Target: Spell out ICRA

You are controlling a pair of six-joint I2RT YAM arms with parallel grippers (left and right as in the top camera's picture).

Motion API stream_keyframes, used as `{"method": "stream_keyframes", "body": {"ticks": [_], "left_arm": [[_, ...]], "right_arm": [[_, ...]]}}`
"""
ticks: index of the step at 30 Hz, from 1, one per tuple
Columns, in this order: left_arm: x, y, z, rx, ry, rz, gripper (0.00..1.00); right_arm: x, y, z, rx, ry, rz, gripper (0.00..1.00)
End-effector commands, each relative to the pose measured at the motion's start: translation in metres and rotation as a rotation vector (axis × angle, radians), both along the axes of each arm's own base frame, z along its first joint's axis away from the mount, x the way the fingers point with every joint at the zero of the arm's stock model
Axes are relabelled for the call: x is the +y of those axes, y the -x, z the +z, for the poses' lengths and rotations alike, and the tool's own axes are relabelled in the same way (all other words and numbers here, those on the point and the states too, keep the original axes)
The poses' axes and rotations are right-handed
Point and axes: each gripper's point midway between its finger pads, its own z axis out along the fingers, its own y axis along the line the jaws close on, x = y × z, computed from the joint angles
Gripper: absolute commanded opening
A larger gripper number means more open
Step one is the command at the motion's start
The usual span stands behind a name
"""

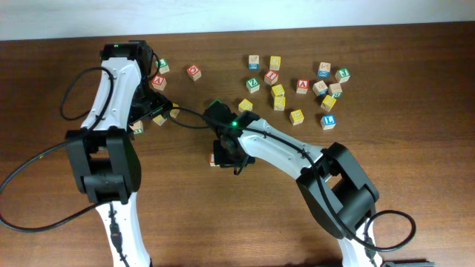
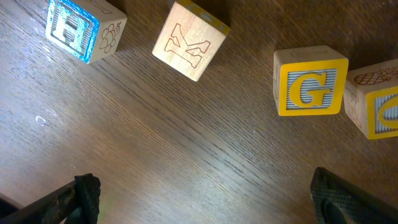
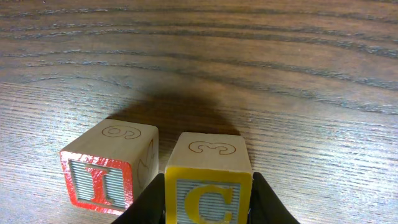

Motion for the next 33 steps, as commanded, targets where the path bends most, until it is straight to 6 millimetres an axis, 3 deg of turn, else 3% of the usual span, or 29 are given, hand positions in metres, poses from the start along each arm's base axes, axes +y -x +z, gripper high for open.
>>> {"method": "stream_keyframes", "body": {"ticks": [1,14,19,25,29,33], "left_arm": [[0.002,-0.001,0.010,-0.028,-0.004,0.011,0.99],[0.002,-0.001,0.010,-0.028,-0.005,0.011,0.99],[0.002,-0.001,0.010,-0.028,-0.004,0.011,0.99],[0.002,-0.001,0.010,-0.028,-0.004,0.011,0.99],[0.002,-0.001,0.010,-0.028,-0.004,0.011,0.99],[0.002,-0.001,0.010,-0.028,-0.005,0.011,0.99]], "right_arm": [[0.008,0.000,0.004,-0.007,-0.010,0.008,0.25],[0.007,-0.001,0.004,-0.007,-0.009,0.006,0.40],[0.005,-0.012,0.027,-0.025,0.000,0.012,0.41],[-0.039,-0.039,0.063,-0.022,0.037,-0.007,0.40],[-0.088,-0.082,0.091,-0.087,0.018,-0.013,0.41],[-0.122,-0.120,0.109,-0.166,-0.012,-0.115,0.42]]}}
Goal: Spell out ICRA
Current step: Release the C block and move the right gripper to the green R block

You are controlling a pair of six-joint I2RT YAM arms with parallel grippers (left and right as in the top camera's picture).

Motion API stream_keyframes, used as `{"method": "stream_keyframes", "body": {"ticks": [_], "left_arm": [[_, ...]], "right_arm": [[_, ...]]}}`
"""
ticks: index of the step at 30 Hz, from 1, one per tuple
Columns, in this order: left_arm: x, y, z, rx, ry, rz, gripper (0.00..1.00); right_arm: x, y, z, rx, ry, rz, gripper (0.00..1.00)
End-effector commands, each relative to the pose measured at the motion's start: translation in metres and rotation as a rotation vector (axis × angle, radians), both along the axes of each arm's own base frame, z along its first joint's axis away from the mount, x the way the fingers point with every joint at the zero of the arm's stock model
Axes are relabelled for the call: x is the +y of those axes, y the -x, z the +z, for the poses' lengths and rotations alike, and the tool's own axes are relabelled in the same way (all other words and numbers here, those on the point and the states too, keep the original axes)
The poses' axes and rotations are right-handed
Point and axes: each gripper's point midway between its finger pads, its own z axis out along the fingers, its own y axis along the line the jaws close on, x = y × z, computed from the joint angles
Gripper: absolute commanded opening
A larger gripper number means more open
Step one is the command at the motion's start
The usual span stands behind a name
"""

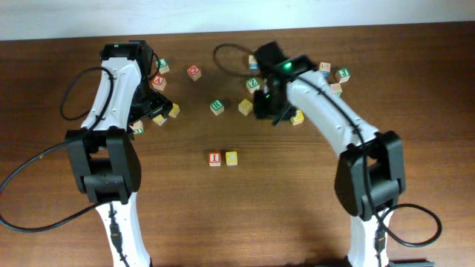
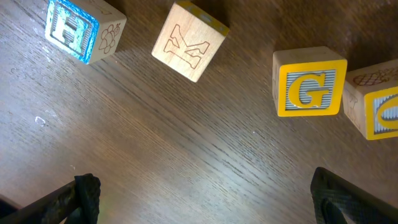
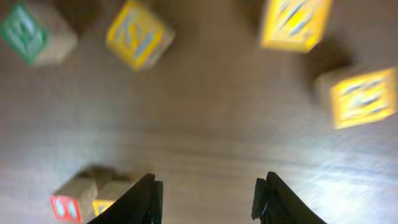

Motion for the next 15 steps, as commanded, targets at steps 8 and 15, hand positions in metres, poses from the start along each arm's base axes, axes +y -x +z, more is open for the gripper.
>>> {"method": "stream_keyframes", "body": {"ticks": [8,15], "left_arm": [[0.002,-0.001,0.010,-0.026,-0.004,0.011,0.99],[0.002,-0.001,0.010,-0.026,-0.004,0.011,0.99]], "right_arm": [[0.020,-0.055,0.039,-0.278,-0.100,0.189,0.80],[0.094,-0.082,0.058,-0.514,-0.187,0.332,0.80]]}}
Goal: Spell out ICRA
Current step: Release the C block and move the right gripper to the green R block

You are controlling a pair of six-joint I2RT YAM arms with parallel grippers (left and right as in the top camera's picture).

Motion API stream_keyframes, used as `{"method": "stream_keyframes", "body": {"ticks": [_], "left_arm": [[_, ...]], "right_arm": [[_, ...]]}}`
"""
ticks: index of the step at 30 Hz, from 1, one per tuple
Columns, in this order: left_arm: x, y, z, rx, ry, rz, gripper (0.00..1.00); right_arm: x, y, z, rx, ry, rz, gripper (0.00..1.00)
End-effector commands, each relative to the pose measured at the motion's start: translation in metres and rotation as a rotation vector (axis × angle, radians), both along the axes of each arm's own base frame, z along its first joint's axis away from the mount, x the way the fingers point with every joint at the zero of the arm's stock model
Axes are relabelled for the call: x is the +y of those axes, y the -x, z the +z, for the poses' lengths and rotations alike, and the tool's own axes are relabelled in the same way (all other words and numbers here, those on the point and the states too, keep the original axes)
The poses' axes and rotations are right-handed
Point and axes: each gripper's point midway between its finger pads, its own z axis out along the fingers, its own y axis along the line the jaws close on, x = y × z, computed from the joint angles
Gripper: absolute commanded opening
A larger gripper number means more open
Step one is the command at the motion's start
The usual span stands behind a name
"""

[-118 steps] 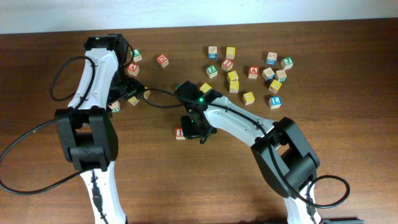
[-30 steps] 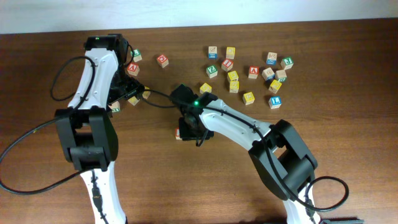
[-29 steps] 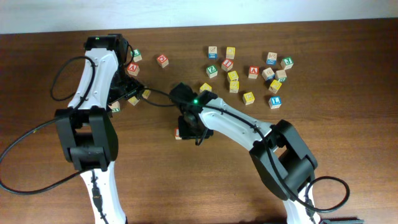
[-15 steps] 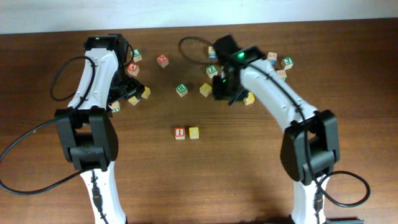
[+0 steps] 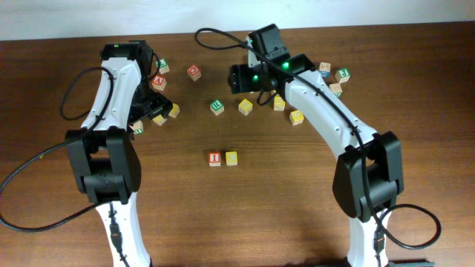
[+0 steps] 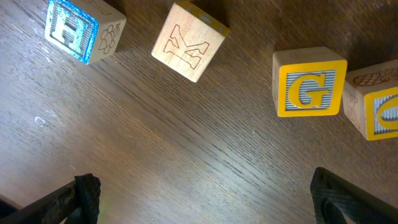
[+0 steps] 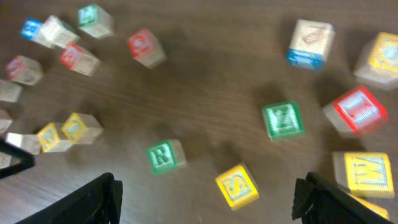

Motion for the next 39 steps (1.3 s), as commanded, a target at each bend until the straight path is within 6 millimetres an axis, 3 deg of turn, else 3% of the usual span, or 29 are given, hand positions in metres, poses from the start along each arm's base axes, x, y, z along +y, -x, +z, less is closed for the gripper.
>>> {"method": "stream_keyframes", "body": {"ticks": [1,4,5,10,15,18,20,23,25,35,39], "left_arm": [[0.002,-0.001,0.010,-0.026,-0.004,0.011,0.99],[0.002,-0.001,0.010,-0.026,-0.005,0.011,0.99],[0.002,-0.001,0.010,-0.026,-0.005,0.011,0.99],[0.002,-0.001,0.010,-0.026,-0.005,0.011,0.99],[0.002,-0.001,0.010,-0.026,-0.004,0.011,0.99],[0.002,-0.001,0.010,-0.026,-0.004,0.011,0.99],[0.002,-0.001,0.010,-0.026,-0.004,0.011,0.99],[0.002,-0.001,0.010,-0.026,-0.004,0.011,0.99],[0.002,-0.001,0.010,-0.026,-0.004,0.011,0.99],[0.002,-0.001,0.010,-0.026,-0.005,0.011,0.99],[0.002,-0.001,0.010,-0.026,-0.004,0.011,0.99]], "right_arm": [[0.026,-0.002,-0.002,-0.071,0.023,0.109,0.80],[0.038,-0.007,-0.033,-0.052,0.015,0.153,0.80],[0.049,-0.001,-0.042,-0.051,0.007,0.237,0.82],[0.069,0.008,-0.066,-0.086,0.082,0.371,0.81],[0.065,0.000,-0.088,-0.092,0.139,0.345,0.81],[0.073,0.007,-0.105,-0.075,0.154,0.375,0.83],[0.077,0.011,-0.114,-0.067,0.169,0.395,0.80],[0.079,0.010,-0.117,-0.073,0.170,0.395,0.66],[0.078,0.012,-0.121,-0.059,0.174,0.396,0.63],[0.073,0.020,-0.143,0.007,0.179,0.374,0.60],[0.076,0.016,-0.140,-0.014,0.171,0.372,0.51]]}}
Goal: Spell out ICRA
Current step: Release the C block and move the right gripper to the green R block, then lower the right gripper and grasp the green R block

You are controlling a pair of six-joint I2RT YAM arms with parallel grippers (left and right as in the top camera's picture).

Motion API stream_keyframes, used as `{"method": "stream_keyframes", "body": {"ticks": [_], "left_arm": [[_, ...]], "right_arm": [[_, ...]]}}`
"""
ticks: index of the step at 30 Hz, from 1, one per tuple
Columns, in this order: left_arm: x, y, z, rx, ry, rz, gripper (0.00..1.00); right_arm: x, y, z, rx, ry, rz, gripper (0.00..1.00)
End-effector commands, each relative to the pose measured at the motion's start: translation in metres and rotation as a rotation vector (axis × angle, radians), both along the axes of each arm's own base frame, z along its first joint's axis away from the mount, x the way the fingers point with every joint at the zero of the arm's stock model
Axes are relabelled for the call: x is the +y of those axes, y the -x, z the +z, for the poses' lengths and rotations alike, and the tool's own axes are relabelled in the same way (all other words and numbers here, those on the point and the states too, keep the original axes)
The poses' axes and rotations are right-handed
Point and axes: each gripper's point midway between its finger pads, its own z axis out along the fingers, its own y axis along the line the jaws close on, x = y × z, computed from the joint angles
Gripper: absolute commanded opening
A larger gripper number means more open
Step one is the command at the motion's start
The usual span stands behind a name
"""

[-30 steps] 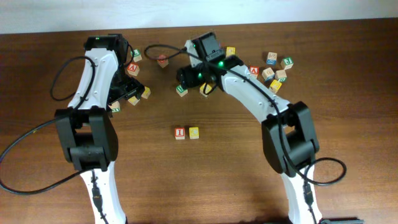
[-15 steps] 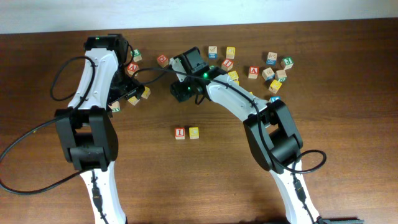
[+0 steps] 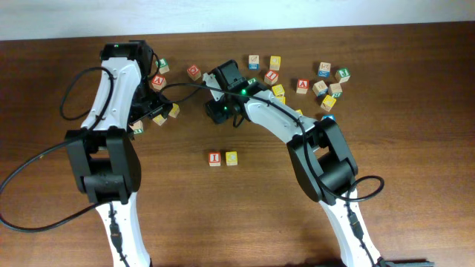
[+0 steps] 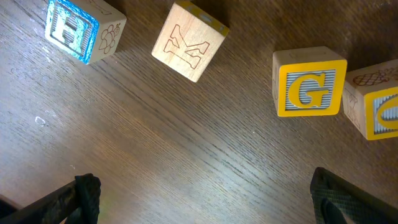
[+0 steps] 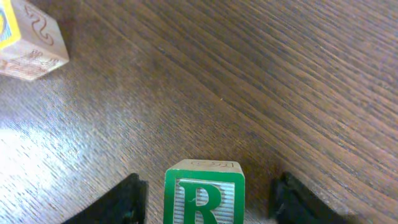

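A red I block and a yellow C block lie side by side at the table's middle. The green R block stands on the wood between the fingers of my right gripper, which is open with gaps on both sides. In the overhead view the right gripper covers that block. A red A block lies in the back right cluster. My left gripper is open over bare wood at the left, nothing between its fingers.
Several loose letter blocks are scattered along the back right. By the left gripper lie a blue H block, a plain M block and a yellow G block. A yellow-faced block sits beyond the R.
My right gripper was open high over the back blocks, with the R block seen from afar. Now it is low, with the R block between its open fingers. The left arm is unchanged.
My right gripper was shut on the yellow C block, set beside the red I. Then C lay free next to I and the gripper was open near the back cluster. Then it was above the scattered blocks, and now it straddles the green R.
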Motion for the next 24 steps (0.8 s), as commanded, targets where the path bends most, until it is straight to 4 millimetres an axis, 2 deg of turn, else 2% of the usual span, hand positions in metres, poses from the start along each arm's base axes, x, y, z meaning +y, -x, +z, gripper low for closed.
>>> {"method": "stream_keyframes", "body": {"ticks": [1,4,6,8,11,14,16,18,22,24], "left_arm": [[0.002,-0.001,0.010,-0.026,-0.004,0.011,0.99],[0.002,-0.001,0.010,-0.026,-0.005,0.011,0.99],[0.002,-0.001,0.010,-0.026,-0.005,0.011,0.99],[0.002,-0.001,0.010,-0.026,-0.004,0.011,0.99],[0.002,-0.001,0.010,-0.026,-0.005,0.011,0.99],[0.002,-0.001,0.010,-0.026,-0.005,0.011,0.99],[0.002,-0.001,0.010,-0.026,-0.004,0.011,0.99],[0.002,-0.001,0.010,-0.026,-0.005,0.011,0.99],[0.002,-0.001,0.010,-0.026,-0.005,0.011,0.99],[0.002,-0.001,0.010,-0.026,-0.005,0.011,0.99]], "right_arm": [[0.002,0.000,-0.008,0.006,0.002,-0.007,0.49],[0.003,-0.002,-0.006,-0.005,-0.003,-0.008,0.44],[0.002,-0.003,-0.006,-0.008,0.004,-0.014,0.36],[-0.001,-0.006,-0.003,-0.009,0.004,-0.056,0.36],[0.000,-0.008,0.012,-0.030,-0.010,-0.057,0.35],[-0.007,-0.009,0.014,-0.024,0.008,-0.117,0.29],[-0.010,-0.006,0.013,-0.006,0.015,-0.126,0.33],[-0.011,-0.004,0.026,0.006,-0.002,-0.158,0.33],[-0.017,0.005,0.079,-0.023,-0.024,-0.160,0.32],[-0.021,0.012,0.093,-0.019,-0.021,-0.160,0.27]]}}
